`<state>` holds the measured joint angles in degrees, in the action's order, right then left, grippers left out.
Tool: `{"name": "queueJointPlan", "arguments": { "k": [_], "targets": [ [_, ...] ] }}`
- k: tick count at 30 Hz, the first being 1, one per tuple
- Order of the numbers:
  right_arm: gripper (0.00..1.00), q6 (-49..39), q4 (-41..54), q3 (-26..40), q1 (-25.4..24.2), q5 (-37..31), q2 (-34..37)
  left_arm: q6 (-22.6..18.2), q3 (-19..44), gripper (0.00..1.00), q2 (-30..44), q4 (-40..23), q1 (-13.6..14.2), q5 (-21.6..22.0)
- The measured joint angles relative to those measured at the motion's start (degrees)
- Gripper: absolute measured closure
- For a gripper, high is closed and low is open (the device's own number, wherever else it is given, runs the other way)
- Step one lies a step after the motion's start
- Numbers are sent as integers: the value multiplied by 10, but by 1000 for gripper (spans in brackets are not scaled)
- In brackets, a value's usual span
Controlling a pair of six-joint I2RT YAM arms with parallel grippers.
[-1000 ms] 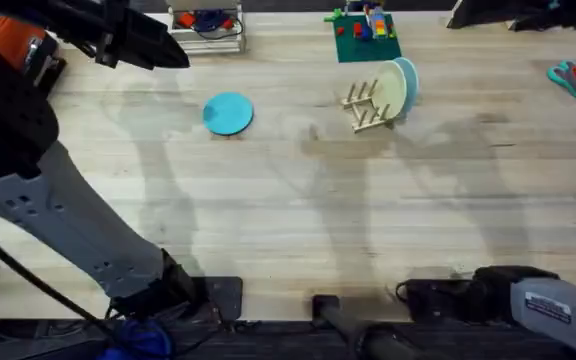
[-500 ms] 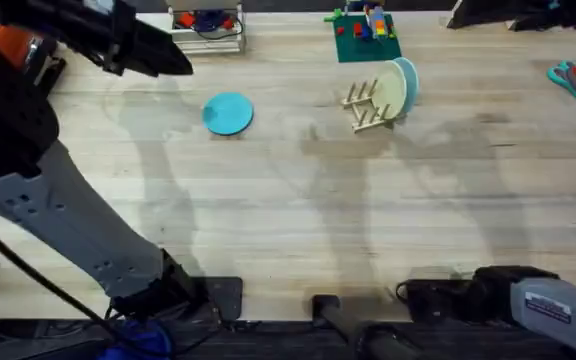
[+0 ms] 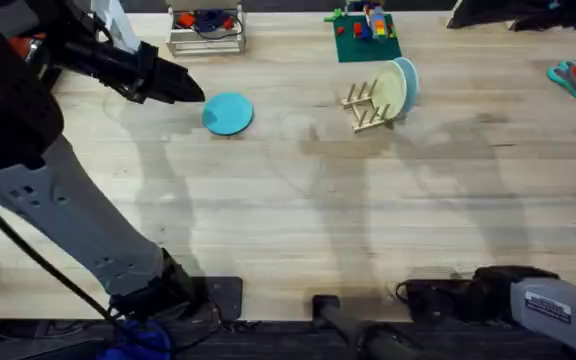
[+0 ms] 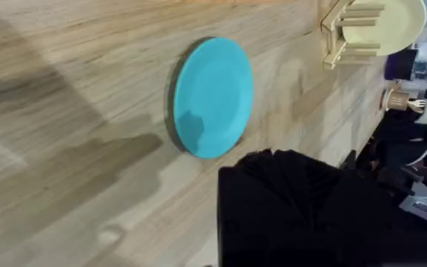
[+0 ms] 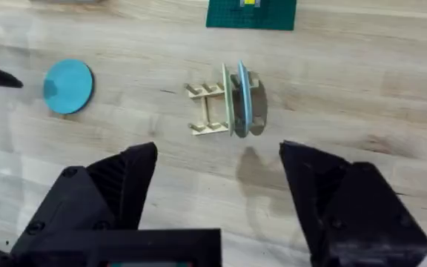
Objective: Pick up the plates from the table one by one and place each into a slot on the dish rack.
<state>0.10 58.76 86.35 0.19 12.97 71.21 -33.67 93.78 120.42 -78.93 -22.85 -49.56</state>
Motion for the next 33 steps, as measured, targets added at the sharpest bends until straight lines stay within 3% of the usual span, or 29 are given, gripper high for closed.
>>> {"name": "queueJointPlan", "arguments": {
  "k": [12,17,33],
  "targets": [
    [7,0,0,0,0,0,0,0,0,961,111,10,0,0],
    [8,0,0,0,0,0,0,0,0,961,143,1,-1,-25],
    [7,0,0,0,0,0,0,-19,5,960,154,-8,-2,-39]
  ]
}}
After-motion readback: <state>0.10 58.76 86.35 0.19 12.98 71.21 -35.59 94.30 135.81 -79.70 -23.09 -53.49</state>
